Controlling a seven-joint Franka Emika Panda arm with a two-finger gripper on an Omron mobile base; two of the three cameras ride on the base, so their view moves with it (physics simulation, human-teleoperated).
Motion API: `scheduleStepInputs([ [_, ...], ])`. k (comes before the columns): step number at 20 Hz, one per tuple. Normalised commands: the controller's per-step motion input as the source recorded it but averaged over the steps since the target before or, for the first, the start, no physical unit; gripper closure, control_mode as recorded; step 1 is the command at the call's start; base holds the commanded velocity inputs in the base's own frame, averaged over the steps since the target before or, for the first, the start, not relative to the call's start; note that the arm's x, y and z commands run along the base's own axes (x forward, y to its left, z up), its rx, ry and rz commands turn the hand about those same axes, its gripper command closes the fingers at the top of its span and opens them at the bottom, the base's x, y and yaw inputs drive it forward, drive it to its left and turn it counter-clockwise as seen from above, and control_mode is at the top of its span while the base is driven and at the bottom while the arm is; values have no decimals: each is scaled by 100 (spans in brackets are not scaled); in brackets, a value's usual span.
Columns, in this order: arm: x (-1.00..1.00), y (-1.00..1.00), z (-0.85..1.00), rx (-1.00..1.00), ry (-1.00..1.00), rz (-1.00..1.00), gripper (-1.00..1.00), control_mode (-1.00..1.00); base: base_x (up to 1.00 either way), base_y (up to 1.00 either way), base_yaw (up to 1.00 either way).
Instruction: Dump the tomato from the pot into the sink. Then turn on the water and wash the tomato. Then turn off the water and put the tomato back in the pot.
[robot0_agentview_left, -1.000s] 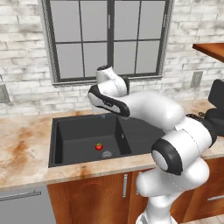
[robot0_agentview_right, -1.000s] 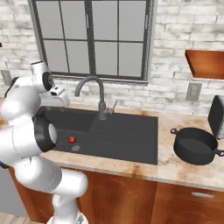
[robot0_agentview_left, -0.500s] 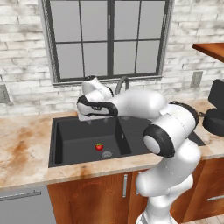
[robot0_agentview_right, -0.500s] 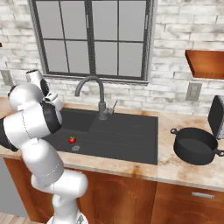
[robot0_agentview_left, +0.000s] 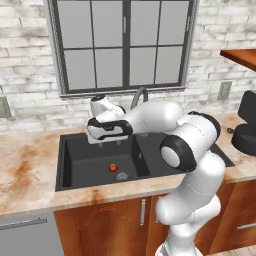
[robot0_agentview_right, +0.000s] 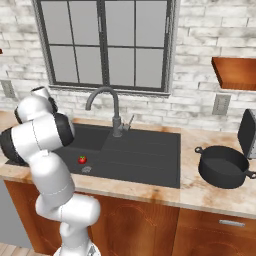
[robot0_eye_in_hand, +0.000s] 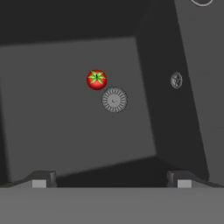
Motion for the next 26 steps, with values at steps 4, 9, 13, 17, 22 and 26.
scheduleStepInputs([
  [4,15,-12,-44,0,-2,-2,-100,-100,0,0,0],
  [9,30,-8,-36,0,-7,0,-100,-100,0,0,0],
  [13,32,0,-16,0,-3,0,-100,-100,0,0,0],
  [17,38,0,-27,0,-8,0,-100,-100,0,0,0],
  [22,49,0,-35,2,-3,0,-100,-100,0,0,0],
  [26,48,0,-24,0,-1,-1,-100,-100,0,0,0],
])
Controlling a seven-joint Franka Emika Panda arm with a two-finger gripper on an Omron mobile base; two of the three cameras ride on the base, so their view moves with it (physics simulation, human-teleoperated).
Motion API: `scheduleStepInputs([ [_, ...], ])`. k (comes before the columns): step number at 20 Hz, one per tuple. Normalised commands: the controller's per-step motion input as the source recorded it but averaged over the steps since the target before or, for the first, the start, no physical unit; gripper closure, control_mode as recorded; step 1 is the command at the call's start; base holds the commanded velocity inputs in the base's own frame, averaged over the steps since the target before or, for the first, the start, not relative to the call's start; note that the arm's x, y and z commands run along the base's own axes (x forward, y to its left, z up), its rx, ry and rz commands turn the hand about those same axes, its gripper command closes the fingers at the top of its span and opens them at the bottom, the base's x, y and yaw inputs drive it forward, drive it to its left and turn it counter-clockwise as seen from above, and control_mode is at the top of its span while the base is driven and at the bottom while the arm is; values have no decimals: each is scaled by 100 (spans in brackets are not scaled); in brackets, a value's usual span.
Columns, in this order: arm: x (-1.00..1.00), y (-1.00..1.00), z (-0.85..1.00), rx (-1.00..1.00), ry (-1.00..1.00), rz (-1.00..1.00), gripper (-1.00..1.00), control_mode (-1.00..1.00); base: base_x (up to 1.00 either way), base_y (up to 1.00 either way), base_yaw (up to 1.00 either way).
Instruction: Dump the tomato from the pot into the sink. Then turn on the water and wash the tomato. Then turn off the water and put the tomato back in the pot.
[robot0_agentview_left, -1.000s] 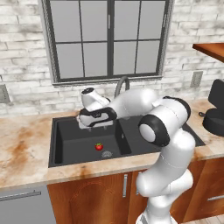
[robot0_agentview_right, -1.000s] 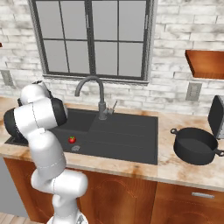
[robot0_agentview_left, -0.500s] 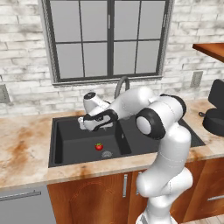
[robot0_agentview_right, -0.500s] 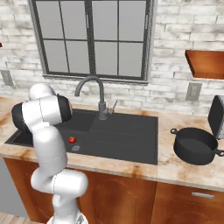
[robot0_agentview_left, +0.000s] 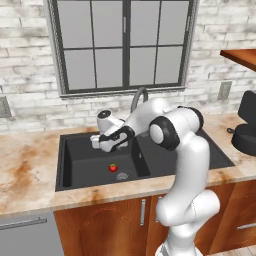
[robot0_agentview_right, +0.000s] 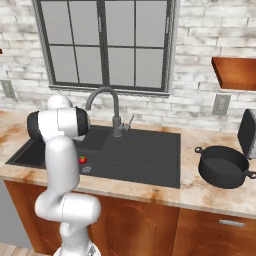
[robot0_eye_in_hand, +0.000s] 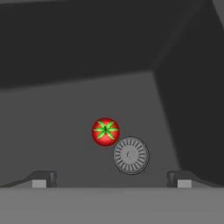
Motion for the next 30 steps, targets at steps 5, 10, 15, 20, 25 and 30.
scheduleStepInputs([
  [5,22,0,-16,0,0,0,-100,-100,0,0,0],
  [10,0,0,-10,0,6,0,-100,-100,0,0,0],
  [15,1,0,-25,0,11,0,-100,-100,0,0,0],
  [20,8,0,-35,0,2,0,-100,-100,0,0,0],
  [25,8,0,-19,0,-1,0,-100,-100,0,0,0],
  [30,3,0,-29,0,0,0,-100,-100,0,0,0],
])
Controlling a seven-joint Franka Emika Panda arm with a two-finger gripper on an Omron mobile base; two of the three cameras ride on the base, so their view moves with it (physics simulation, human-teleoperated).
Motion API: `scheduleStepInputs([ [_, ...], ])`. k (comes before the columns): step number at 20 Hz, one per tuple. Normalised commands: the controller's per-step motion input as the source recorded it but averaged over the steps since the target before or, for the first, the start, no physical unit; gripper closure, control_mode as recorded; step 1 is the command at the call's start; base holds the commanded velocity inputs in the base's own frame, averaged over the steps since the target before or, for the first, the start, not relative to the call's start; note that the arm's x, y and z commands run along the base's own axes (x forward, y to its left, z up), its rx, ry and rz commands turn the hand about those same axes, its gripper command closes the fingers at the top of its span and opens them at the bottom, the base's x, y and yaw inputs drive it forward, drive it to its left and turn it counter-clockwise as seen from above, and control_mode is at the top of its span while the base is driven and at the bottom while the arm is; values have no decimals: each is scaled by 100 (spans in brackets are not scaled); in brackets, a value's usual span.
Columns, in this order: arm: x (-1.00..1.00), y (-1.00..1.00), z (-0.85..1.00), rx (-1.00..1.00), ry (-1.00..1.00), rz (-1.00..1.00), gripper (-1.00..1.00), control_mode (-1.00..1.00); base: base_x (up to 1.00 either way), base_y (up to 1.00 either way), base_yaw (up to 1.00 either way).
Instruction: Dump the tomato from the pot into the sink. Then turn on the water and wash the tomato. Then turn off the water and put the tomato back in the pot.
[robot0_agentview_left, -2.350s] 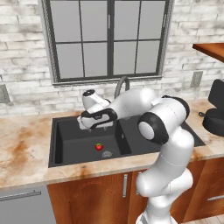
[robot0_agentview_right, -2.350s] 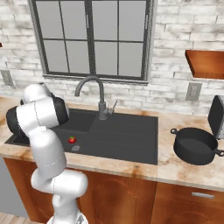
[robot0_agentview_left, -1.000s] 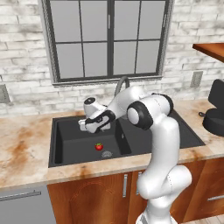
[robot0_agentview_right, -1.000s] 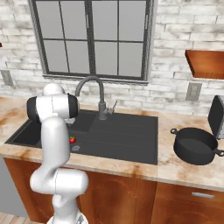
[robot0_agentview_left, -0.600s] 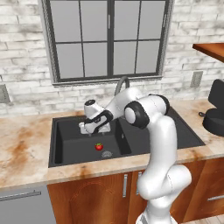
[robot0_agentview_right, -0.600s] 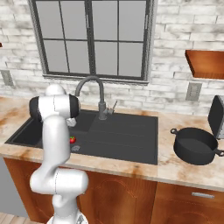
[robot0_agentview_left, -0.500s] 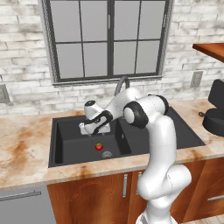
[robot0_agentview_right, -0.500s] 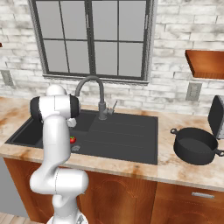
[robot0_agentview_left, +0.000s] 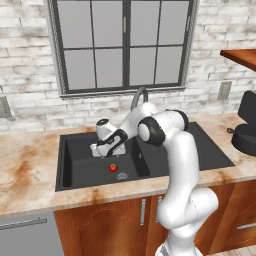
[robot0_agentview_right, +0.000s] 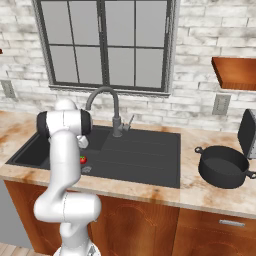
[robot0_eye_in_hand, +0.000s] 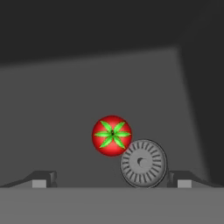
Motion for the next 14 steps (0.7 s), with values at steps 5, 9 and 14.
scheduleStepInputs([
  [5,8,0,-37,0,0,0,-100,-100,0,0,0],
  [9,6,0,-37,0,0,0,-100,-100,0,0,0],
  [14,10,-3,-36,-2,0,0,-100,-100,0,0,0],
])
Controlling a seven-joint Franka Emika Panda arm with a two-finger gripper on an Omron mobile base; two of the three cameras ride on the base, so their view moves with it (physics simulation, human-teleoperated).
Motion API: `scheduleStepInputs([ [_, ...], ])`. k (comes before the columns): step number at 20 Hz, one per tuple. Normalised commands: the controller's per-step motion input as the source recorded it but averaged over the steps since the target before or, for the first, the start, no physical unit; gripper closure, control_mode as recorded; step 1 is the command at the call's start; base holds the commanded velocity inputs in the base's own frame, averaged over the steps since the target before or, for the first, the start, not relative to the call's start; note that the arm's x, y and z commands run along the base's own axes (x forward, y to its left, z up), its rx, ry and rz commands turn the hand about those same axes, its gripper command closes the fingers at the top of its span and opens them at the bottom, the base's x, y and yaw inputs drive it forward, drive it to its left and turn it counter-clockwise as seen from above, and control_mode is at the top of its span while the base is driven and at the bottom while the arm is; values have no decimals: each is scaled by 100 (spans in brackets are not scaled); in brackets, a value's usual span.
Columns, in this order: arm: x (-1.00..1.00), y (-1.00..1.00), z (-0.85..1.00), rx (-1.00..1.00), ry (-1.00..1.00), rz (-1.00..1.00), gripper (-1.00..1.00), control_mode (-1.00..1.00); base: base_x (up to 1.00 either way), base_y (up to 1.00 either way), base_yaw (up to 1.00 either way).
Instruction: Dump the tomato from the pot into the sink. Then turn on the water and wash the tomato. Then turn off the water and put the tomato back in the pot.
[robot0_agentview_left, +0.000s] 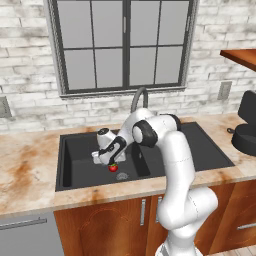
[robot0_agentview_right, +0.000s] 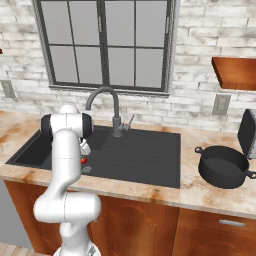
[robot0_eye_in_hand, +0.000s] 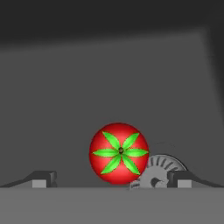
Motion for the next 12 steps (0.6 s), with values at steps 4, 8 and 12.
scheduleStepInputs([
  [4,22,-15,-34,-2,5,0,-100,-100,0,0,0],
  [8,19,-10,-24,-1,3,0,-100,-100,0,0,0],
  [12,22,-3,-16,0,0,0,-100,-100,0,0,0],
])
